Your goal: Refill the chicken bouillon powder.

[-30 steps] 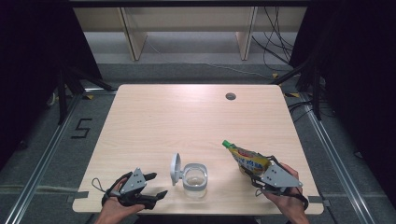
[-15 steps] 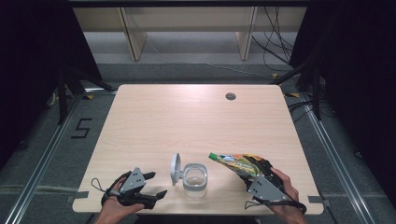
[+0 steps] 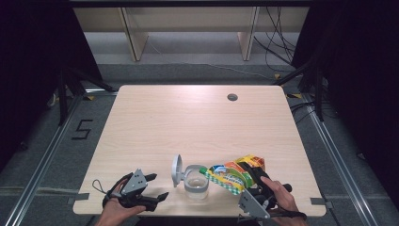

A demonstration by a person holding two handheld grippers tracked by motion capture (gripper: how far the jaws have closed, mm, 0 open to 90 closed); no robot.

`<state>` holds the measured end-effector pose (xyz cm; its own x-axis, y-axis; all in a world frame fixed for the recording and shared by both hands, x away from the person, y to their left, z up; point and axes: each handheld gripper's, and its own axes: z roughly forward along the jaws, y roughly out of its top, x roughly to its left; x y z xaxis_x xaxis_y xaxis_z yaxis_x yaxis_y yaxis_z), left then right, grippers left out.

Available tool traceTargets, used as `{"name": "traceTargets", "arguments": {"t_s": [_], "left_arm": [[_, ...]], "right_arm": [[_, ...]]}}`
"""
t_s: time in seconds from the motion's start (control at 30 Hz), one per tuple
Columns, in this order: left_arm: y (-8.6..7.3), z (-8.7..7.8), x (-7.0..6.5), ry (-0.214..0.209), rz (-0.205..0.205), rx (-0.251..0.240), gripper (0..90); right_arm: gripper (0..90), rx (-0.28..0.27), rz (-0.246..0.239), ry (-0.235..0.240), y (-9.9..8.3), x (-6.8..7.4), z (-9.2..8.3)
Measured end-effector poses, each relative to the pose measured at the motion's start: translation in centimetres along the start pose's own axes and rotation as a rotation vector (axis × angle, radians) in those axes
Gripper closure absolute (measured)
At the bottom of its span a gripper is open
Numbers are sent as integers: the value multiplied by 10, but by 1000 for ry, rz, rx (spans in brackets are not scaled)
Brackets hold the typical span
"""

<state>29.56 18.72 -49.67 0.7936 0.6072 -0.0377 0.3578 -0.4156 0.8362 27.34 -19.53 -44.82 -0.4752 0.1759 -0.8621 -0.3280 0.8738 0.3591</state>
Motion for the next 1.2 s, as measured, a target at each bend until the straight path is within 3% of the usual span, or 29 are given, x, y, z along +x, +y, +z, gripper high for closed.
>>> {"name": "traceTargets", "arguments": {"t_s": [0.07,0.1,0.13,0.17,0.2,0.23,0.27,0.33,0.37,0.43,0.47,0.5,0.57,0.6,0.63,0.67,0.73,0.77,0.9,0.97,1.03,1.13,1.2], "left_arm": [[0,0,0,-2,4,3,213],[0,-1,0,2,15,10,213],[1,0,0,2,17,9,213],[1,0,0,3,20,12,213],[0,0,0,10,21,13,213],[0,0,0,10,19,18,213],[0,0,-1,3,6,7,213],[1,-1,1,7,43,19,214],[0,0,0,7,20,9,214],[0,0,0,6,25,9,214],[0,0,0,8,27,13,214],[0,-1,1,10,31,18,214],[1,0,1,6,33,13,214],[0,0,0,9,27,13,214],[1,0,0,9,27,13,214],[0,0,0,9,14,14,215],[0,1,-2,-1,-6,-5,215],[0,1,-2,-1,-6,-6,216],[0,1,-1,3,1,1,216],[0,1,0,8,12,12,216],[0,1,-1,1,-1,1,217],[0,1,-2,-2,2,-6,218],[1,1,-2,-3,5,-7,218]], "right_arm": [[468,33,-69,-3,4,2,0],[468,45,-84,-7,5,3,0],[468,37,-63,-12,6,6,0],[468,41,-121,-7,7,2,-1],[468,53,-88,-12,7,5,-2],[468,42,-156,-23,9,2,-1],[468,54,-133,-29,9,5,-1],[468,62,-188,-40,11,4,-1],[468,53,-215,-50,12,4,0],[468,66,-226,-54,13,6,1],[468,59,-250,-50,14,6,2],[468,92,-289,-58,15,5,0],[468,103,-338,-70,17,7,1],[468,100,-410,-76,19,5,2],[468,109,-416,-75,20,8,2],[468,136,-360,-78,18,13,1],[468,113,-445,-92,22,9,2],[468,133,-407,-97,20,13,2],[469,129,-505,-120,24,9,2],[469,158,-477,-119,22,13,1],[470,142,-545,-138,26,9,3],[472,177,-537,-136,26,11,2],[473,184,-595,-137,29,8,2]]}}
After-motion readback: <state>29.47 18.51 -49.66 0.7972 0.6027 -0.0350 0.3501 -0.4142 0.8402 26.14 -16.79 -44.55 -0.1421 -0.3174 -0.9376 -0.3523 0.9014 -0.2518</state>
